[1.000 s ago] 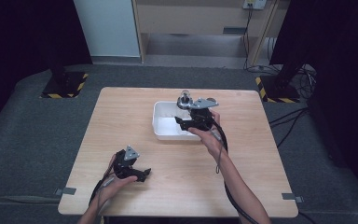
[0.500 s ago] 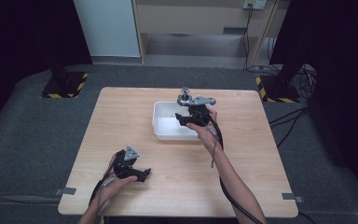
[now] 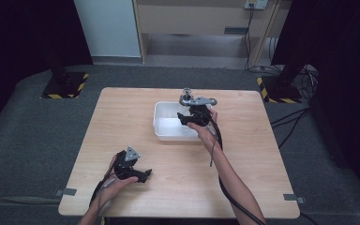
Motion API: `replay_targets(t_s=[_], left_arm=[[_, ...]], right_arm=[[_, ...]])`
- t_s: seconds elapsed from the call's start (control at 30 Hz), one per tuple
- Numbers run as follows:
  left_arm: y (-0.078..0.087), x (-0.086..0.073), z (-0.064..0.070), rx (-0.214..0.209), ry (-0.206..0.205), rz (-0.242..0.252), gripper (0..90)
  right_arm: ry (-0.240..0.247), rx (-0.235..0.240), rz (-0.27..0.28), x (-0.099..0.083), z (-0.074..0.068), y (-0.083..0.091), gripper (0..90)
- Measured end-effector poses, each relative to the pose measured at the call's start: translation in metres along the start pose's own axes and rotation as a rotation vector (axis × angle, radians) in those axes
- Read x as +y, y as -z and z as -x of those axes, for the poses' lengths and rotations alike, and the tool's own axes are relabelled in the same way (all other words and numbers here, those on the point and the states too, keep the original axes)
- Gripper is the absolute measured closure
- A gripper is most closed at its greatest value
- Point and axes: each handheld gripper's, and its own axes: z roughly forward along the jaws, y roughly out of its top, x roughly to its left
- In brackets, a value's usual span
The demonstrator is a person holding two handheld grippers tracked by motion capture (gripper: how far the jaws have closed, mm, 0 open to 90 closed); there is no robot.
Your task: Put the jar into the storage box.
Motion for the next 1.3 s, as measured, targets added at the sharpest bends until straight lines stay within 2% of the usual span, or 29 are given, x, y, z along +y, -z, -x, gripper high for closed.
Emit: replay_targets(t_s=[0.13,0.87,1.3], left_arm=[[0.0,0.0,-0.001,0.01,-0.007,0.001,0.0],[0.0,0.0,-0.001,0.01,-0.007,0.002,0.0],[0.0,0.0,-0.001,0.01,-0.007,0.002,0.0]], right_arm=[[-0.005,-0.006,-0.004,-0.003,0.002,-0.003,31.3],[-0.022,-0.041,0.003,-0.01,0.003,-0.014,31.3],[-0.021,-0.037,0.001,-0.017,-0.001,-0.017,31.2]])
